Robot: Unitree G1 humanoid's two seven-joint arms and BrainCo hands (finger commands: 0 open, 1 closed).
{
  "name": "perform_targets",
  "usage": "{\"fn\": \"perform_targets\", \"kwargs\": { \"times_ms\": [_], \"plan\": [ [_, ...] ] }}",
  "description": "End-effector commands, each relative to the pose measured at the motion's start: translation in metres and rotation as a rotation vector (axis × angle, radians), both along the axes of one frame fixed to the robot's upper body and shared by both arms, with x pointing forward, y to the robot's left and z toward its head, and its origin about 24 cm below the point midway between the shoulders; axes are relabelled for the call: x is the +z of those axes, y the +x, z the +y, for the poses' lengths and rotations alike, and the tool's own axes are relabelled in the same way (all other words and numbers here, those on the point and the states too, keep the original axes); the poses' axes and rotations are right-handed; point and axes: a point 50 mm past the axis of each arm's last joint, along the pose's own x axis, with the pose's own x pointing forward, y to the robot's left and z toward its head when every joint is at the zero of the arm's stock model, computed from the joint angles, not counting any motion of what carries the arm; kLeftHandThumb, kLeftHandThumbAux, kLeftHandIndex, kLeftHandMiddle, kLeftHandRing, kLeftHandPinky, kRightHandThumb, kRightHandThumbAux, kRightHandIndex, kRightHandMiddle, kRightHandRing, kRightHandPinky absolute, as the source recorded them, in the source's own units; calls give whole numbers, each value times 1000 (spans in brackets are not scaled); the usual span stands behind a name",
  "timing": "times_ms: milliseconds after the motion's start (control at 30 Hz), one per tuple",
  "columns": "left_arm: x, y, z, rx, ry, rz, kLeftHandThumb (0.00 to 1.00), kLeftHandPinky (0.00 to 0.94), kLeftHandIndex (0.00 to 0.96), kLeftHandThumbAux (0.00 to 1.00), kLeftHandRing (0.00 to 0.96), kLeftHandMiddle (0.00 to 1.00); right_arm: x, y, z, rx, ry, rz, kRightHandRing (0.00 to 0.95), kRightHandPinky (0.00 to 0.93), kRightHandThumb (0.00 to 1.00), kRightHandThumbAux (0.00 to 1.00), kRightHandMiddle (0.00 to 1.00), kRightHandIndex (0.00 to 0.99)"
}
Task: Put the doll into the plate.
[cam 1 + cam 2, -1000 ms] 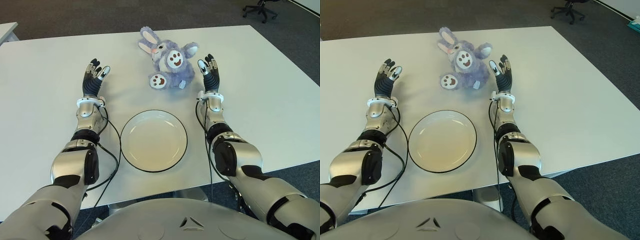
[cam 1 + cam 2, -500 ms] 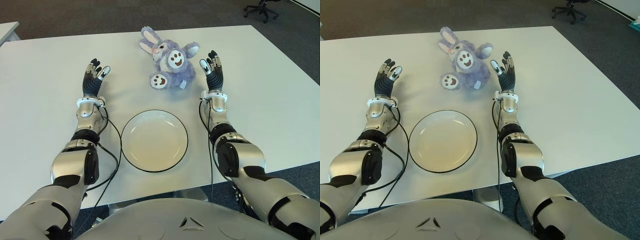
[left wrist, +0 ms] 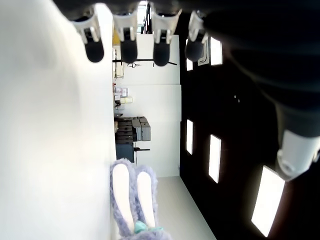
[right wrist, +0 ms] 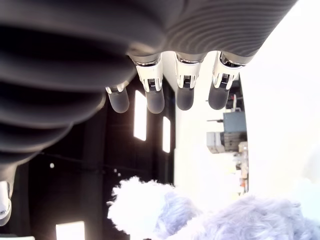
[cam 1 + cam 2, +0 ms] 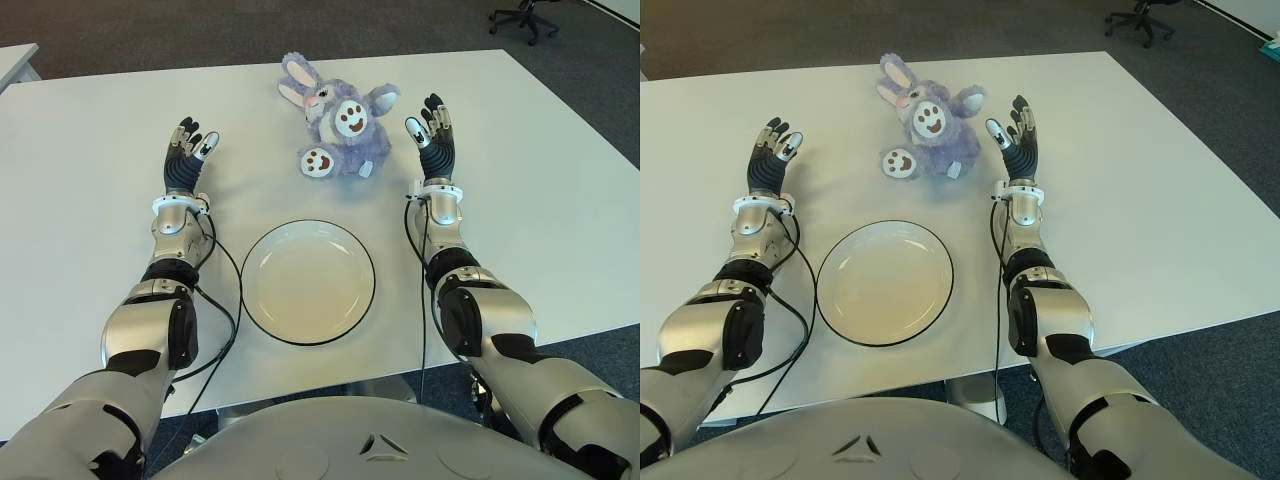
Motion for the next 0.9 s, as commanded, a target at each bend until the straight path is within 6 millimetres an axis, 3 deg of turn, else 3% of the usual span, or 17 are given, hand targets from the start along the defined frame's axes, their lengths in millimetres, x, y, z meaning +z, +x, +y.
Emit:
{"fn": "perform_targets", "kwargs": {
  "times_ms": [33, 333, 467, 733, 900],
  "plan": [
    [-61, -39, -8, 16, -78, 263, 21, 0, 0, 552, 32, 93, -14, -10, -2, -1, -13, 22, 11, 17, 0, 505, 20, 14],
    [-62, -39, -10, 18, -88, 263, 19, 0, 0, 556, 31, 91, 1, -6, -4, 31, -51, -49, 0, 0, 0, 494, 0, 0],
    [-62, -39, -11, 16, -91, 260, 22, 0, 0, 555, 24, 83, 5, -1, -20, 32, -48, -15, 0, 0, 0, 483, 0, 0],
    [-62, -39, -12, 17, -100, 264, 27, 0, 0, 555, 24, 83, 9, 0, -23, 31, -81, -36, 0, 9, 0, 468, 0, 0],
    [-62, -38, -12, 21, -105, 265, 38, 0, 0, 554, 30, 88, 24, 5, -25, 62, -133, -85, 0, 18, 5, 456, 0, 0]
  ]
}}
